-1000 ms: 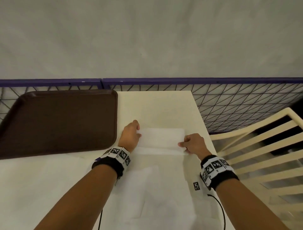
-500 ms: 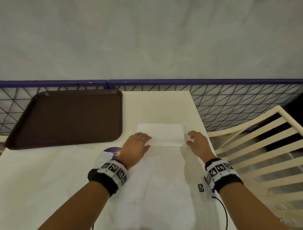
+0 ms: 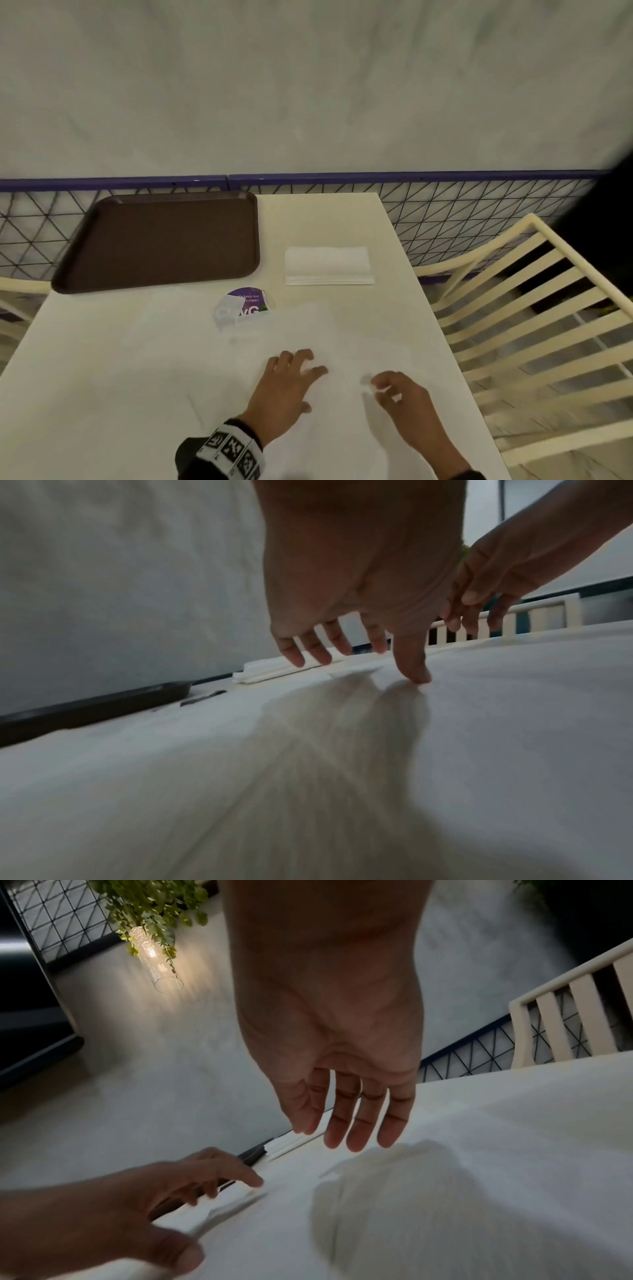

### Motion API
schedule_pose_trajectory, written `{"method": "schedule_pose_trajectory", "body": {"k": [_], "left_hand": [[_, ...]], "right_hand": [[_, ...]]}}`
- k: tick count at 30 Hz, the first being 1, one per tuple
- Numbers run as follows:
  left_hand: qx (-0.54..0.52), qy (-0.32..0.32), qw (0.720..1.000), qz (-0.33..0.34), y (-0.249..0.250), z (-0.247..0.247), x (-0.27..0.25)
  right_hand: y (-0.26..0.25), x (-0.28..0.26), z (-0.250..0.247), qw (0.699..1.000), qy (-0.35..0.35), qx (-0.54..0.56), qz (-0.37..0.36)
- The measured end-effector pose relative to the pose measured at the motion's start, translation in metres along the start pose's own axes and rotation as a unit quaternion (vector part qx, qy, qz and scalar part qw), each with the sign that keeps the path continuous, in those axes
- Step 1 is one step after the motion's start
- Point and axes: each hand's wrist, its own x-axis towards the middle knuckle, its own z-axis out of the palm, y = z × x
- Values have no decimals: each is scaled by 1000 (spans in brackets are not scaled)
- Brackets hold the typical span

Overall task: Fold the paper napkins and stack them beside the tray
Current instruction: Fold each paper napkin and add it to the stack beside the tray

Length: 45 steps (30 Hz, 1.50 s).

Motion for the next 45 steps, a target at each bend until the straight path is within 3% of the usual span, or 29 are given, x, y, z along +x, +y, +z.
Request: {"method": "schedule_pose_trajectory", "body": {"k": [3,11,13,17,19,22,26,31,34,37,39,45], "left_hand": [[21,19,997,65,21,-12,-1],[-78,-55,995,25,50,-16,16],[-143,-33,988,41,48,-19,14],[-366,28,927,70,32,-37,1],[-432,90,896,52,18,-57,-13],[-440,171,882,-5,-19,-90,-33],[-445,215,864,-97,-74,-114,-56],[-544,259,795,-74,-77,-129,-91],[-548,270,790,-46,-72,-108,-117],[-559,258,788,-22,-63,-65,-141],[-542,241,805,-21,-62,-30,-150],[-486,197,850,-35,-70,47,-157]], "right_hand": [[7,-15,16,999,-32,-5,8],[8,-28,30,996,-47,-50,53],[1,-32,28,998,-25,-23,59],[-21,-40,20,994,-76,62,43],[-36,-45,15,986,-139,89,40],[-54,-41,12,980,-169,103,38],[-80,-19,11,989,-69,134,-13],[-115,-18,11,969,96,174,-147],[-103,-36,19,950,129,182,-216],[-70,-50,29,944,95,136,-284],[-51,-59,35,938,63,82,-332],[0,-63,68,953,-60,-45,-292]]}}
